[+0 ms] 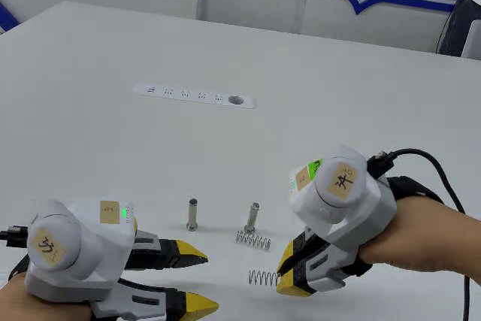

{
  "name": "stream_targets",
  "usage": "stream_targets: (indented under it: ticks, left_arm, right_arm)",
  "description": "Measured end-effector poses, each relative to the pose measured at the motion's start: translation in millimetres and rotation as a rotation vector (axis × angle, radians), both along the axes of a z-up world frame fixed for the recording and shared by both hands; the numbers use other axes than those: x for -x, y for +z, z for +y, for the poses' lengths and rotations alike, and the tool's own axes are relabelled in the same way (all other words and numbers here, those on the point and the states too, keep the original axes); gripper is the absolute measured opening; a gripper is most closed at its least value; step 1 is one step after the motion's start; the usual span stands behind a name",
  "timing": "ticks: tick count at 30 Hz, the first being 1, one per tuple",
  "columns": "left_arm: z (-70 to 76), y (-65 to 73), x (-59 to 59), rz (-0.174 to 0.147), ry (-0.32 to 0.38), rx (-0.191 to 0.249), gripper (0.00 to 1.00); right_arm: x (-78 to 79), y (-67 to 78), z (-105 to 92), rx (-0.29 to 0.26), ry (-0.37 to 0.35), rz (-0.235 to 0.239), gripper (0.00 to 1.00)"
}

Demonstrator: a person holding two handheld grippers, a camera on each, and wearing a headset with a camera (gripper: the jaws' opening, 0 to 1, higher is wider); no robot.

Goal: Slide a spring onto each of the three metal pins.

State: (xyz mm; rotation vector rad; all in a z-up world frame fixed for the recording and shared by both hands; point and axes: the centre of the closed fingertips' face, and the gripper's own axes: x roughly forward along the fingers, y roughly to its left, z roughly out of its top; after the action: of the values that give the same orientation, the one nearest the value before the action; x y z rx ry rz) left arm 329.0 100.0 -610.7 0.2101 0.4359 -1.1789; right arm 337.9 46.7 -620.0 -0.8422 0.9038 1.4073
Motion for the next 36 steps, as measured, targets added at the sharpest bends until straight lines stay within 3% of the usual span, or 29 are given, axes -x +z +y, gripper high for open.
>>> stream_targets:
  ticks: [17, 29, 36]
  left_arm:
    - [-8.8, 4.9, 0.7, -0.029, -0.066, -0.017, 0.30]
    - [-15.1, 6.5, 5.8, -0.054, -0.121, -0.030, 0.12]
    - [-15.8, 6.9, 7.8, -0.072, -0.136, -0.035, 0.11]
  right_arm:
    - [9.8, 9.6, 31.8, -0.014, 0.100, -0.022, 0.11]
    - [15.0, 11.3, 36.1, -0.007, 0.135, -0.030, 0.12]
    - [16.5, 11.4, 35.8, -0.013, 0.137, -0.029, 0.12]
